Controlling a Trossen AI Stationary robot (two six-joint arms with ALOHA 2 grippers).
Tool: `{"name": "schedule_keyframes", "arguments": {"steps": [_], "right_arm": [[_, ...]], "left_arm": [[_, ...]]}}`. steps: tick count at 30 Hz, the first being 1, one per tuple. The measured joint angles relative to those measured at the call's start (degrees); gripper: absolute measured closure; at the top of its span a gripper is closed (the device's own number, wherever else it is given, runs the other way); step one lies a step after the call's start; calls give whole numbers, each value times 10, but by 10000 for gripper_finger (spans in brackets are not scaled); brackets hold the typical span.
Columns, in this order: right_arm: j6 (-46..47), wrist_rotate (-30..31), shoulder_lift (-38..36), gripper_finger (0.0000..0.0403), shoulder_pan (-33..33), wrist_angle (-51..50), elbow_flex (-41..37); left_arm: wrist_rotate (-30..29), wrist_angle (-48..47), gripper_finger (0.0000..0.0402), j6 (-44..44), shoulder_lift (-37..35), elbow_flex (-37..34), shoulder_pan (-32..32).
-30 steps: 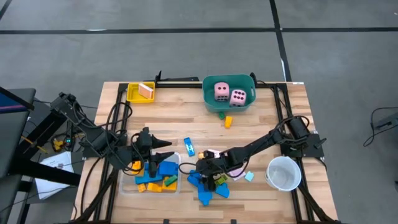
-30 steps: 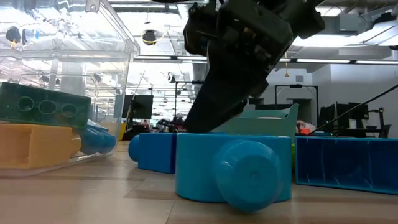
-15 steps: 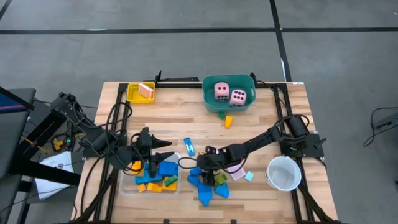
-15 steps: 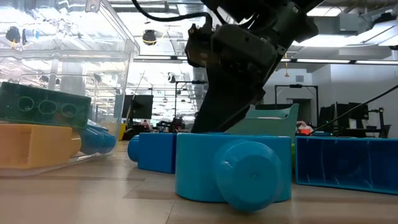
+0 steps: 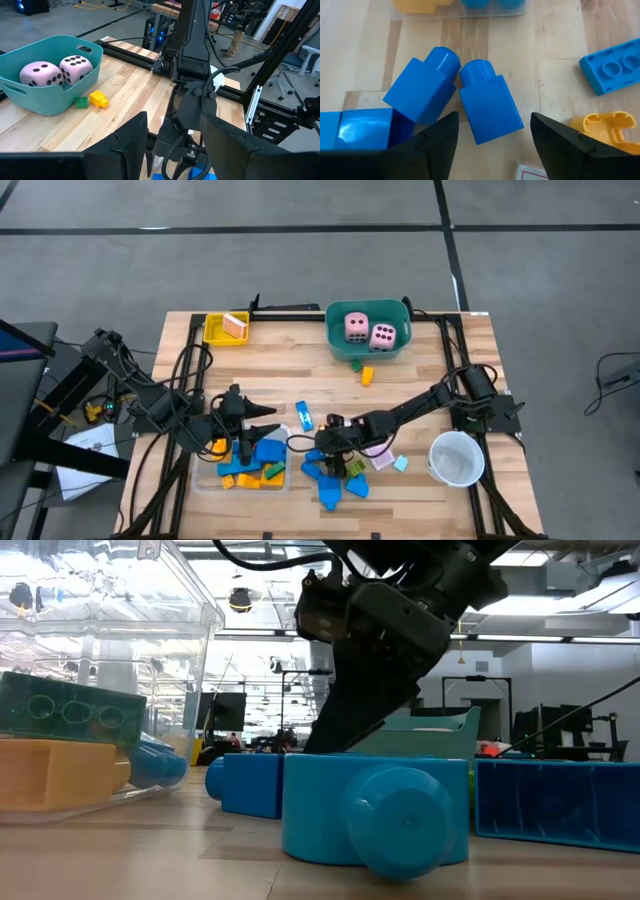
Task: Pick & Place Toys
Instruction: Put the blue game piece into the transparent bin
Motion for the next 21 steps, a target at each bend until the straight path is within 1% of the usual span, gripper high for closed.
{"name": "schedule_keyframes", "arguments": {"steps": [8, 16, 21], "right_arm": [[-26, 0, 0, 165, -1, 5, 0], [-104, -2, 0, 165, -3, 22, 0], [-125, -2, 0, 165, -5, 32, 0]], "left_arm": [[0, 0, 220, 0, 0, 0, 0], [0, 0, 220, 0, 0, 0, 0], [0, 0, 220, 0, 0, 0, 0]]}}
